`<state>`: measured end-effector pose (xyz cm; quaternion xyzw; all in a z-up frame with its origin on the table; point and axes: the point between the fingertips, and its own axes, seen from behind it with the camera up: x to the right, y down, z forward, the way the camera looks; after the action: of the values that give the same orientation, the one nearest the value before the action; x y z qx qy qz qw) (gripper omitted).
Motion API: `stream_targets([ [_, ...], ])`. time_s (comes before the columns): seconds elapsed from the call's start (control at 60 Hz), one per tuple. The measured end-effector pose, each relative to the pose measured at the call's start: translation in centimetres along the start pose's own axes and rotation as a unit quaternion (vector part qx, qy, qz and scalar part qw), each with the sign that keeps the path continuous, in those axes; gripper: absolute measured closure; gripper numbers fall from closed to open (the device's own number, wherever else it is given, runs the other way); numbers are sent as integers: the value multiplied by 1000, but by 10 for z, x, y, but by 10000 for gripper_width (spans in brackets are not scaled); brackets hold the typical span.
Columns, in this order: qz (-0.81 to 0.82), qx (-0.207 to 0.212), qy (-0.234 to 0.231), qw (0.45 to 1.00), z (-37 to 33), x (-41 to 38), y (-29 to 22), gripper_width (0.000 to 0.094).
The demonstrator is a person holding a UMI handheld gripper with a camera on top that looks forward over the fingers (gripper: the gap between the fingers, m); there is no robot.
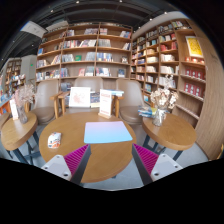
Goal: Arrange mouse
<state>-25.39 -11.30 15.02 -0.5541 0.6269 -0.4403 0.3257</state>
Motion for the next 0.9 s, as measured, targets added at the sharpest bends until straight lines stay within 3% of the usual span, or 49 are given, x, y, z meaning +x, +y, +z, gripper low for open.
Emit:
stream_targets([
  [0.2,-12,-17,-17,1000,1,-35,13,80],
  [0.667,-27,-50,-118,991,4,-211,51,80],
  [0.9,-37,-56,-140,988,18,-266,67,79],
])
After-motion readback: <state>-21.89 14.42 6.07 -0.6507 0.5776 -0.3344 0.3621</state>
